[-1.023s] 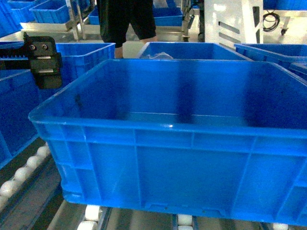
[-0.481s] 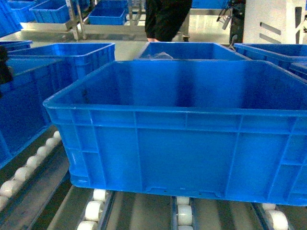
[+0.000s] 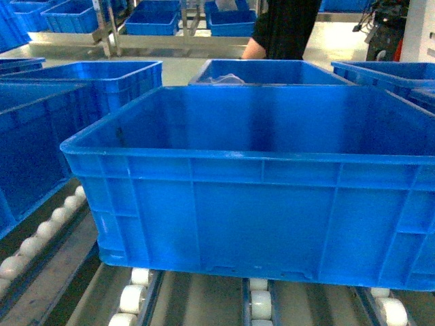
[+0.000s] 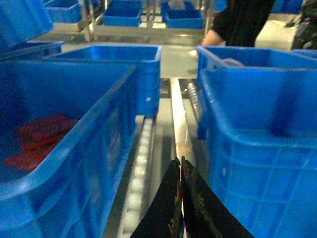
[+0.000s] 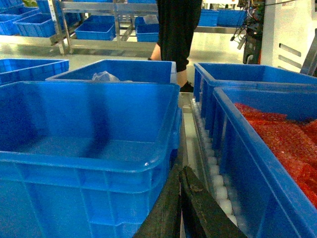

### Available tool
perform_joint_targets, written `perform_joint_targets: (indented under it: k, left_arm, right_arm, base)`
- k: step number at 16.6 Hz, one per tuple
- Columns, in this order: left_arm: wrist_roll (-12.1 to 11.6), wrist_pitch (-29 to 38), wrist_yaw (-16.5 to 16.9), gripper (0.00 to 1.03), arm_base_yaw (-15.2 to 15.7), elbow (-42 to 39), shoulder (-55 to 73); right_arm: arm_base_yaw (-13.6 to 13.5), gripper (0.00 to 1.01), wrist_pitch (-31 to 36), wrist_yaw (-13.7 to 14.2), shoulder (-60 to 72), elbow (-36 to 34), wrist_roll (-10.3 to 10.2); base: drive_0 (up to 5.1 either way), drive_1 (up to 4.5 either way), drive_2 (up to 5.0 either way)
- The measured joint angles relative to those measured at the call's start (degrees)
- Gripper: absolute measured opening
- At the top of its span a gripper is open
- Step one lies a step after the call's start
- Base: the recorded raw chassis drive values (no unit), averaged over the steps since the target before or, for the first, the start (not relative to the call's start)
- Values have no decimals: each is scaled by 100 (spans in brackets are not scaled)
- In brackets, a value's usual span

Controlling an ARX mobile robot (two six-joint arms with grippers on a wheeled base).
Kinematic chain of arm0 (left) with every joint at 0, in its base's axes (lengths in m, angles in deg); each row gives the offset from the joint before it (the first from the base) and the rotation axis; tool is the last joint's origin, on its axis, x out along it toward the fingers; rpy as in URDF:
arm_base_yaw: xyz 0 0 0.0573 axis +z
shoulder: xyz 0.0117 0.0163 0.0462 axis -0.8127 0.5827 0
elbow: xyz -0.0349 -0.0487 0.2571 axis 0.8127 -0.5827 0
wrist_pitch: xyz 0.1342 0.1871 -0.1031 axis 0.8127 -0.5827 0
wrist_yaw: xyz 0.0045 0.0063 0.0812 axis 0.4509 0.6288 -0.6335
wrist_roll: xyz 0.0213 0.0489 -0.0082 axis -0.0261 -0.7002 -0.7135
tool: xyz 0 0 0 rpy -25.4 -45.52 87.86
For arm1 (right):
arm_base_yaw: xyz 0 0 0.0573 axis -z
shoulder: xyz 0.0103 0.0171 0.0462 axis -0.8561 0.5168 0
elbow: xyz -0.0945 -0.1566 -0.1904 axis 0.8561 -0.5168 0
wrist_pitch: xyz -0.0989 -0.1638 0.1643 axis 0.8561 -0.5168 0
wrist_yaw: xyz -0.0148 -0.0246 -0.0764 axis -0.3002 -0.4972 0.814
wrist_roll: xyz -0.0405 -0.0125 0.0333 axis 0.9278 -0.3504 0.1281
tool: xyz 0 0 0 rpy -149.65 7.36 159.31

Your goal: Place box next to blue box on left shelf

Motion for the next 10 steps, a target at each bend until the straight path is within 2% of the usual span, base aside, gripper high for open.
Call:
perform_joint_targets:
  k: [1,3,10]
  left_arm:
    - [0,-186,-13,3,70,-74,-310]
    - [-2,-575,42,3,46,-94,-968]
    - [-4,-2153,48,3,46,-264,-2728]
  right_arm:
    - [2,2,402,2,-4,-179,-2]
    - [0,2,-155,-2,-356,-319,2]
    - [0,2,-1495,-4,-1974,-323,4]
  base:
    - [0,0,0]
    - [0,0,0]
    - [0,0,0]
